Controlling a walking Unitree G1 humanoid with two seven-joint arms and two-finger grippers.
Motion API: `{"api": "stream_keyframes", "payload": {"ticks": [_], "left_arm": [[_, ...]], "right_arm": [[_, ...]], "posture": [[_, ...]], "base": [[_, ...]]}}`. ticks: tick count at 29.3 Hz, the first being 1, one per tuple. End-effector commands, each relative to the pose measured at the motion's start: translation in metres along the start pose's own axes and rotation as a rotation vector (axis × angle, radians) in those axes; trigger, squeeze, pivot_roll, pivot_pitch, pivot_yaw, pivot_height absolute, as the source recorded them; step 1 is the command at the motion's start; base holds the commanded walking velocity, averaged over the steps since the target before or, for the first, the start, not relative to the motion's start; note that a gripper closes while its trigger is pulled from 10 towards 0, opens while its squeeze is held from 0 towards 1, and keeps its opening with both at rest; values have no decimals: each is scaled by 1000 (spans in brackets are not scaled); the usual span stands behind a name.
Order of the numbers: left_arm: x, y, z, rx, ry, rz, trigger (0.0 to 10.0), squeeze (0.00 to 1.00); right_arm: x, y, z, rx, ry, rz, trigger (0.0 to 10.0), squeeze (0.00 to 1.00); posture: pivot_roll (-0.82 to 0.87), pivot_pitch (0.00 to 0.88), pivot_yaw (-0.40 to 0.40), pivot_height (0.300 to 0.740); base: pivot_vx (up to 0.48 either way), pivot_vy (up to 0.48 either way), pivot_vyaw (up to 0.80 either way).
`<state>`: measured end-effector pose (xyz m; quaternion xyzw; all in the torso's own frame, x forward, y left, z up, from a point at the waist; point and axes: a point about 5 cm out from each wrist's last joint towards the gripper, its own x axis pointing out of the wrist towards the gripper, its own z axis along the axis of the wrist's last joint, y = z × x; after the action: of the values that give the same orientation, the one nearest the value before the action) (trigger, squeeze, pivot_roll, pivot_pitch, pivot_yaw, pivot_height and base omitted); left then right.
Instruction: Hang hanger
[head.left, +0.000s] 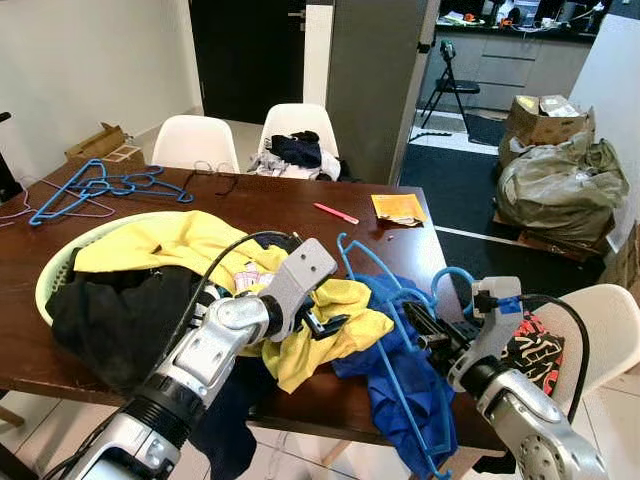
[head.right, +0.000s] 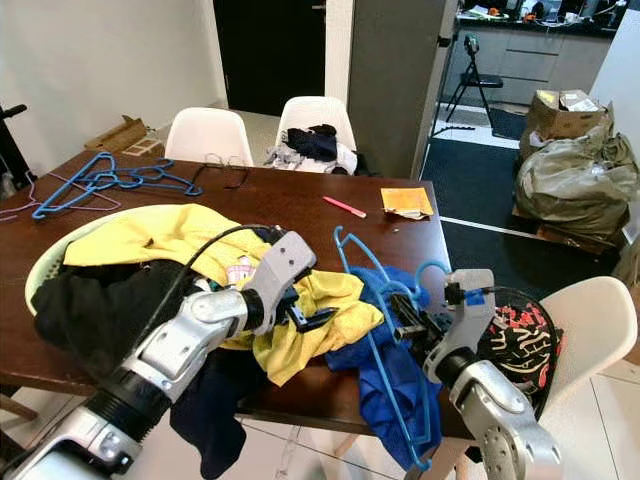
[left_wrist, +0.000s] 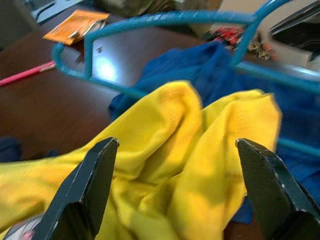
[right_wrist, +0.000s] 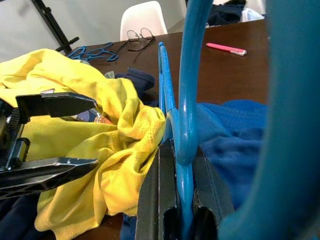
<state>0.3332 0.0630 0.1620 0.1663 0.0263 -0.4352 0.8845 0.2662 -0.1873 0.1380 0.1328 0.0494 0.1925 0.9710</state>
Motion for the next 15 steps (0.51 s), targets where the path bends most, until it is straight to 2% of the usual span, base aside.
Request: {"api": "stream_keyframes", "payload": {"ticks": [1,9,13,15], "left_arm": [[3,-2,5,-2,-23,-21,10000,0],[3,-4,4,-17,-39,-40,10000,0],[5,-15,-9,-25,-8,-152,10000,0],[6,-18,-14,-28,8,-174,10000,0]], "right_arm": [[-3,-2,2,2,-3,-12,10000,0],[-4,-2,2,5,-2,-11,10000,0],[-3,-1,2,8,-1,-8,10000,0],[-3,-1,2,9,-2,-7,10000,0]], "posture": [[-69,0,-23,740],[-60,0,-27,740],[-60,0,-26,740],[-60,0,-26,740]], "base": [[0,0,0],[0,0,0],[0,0,0],[0,0,0]]}}
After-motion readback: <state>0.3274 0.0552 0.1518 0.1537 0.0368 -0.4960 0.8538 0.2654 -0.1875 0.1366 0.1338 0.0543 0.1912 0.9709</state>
